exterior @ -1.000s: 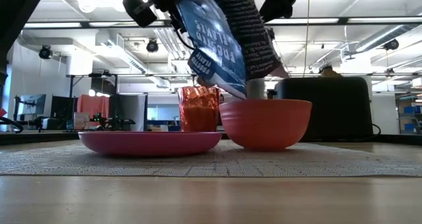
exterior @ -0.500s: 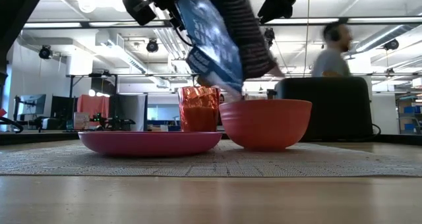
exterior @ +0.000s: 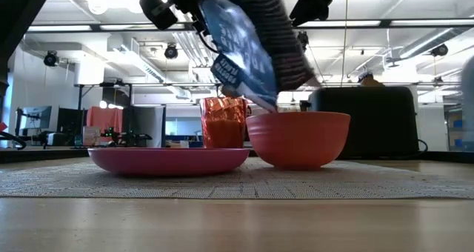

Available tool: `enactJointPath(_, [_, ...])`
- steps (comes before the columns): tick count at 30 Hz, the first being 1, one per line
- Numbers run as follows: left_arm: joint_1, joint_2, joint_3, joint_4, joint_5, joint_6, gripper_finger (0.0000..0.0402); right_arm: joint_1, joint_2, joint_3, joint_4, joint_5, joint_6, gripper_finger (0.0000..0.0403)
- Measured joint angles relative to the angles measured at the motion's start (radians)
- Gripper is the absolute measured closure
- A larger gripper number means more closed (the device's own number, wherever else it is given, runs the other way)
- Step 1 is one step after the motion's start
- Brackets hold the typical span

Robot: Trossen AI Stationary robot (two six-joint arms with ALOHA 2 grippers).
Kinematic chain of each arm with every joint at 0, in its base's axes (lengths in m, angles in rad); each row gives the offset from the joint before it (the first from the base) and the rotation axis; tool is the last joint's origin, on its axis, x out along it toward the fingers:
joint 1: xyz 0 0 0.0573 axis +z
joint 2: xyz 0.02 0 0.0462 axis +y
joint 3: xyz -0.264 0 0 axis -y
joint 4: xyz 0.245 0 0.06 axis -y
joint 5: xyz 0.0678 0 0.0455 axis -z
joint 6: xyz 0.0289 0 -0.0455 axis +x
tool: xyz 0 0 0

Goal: Arrange a breakfast setting
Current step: Pour the cereals from the cereal box into the orange bowl on the table mat

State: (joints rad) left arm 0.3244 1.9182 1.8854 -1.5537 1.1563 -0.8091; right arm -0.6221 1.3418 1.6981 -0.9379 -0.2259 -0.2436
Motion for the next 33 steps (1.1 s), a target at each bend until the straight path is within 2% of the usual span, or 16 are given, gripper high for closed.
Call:
enactJointPath(19, [0.002,-0.002,0.011,-0.015,-0.025,0.023,0.0333,0.0,0.0,0.0,0.0,0.0,-0.002,0.02])
enactJointPath(33, [0.003,0.004,0.01,0.001,0.055,-0.026,0.0333,0.0,0.0,0.0,0.0,0.0,0.0,0.0199])
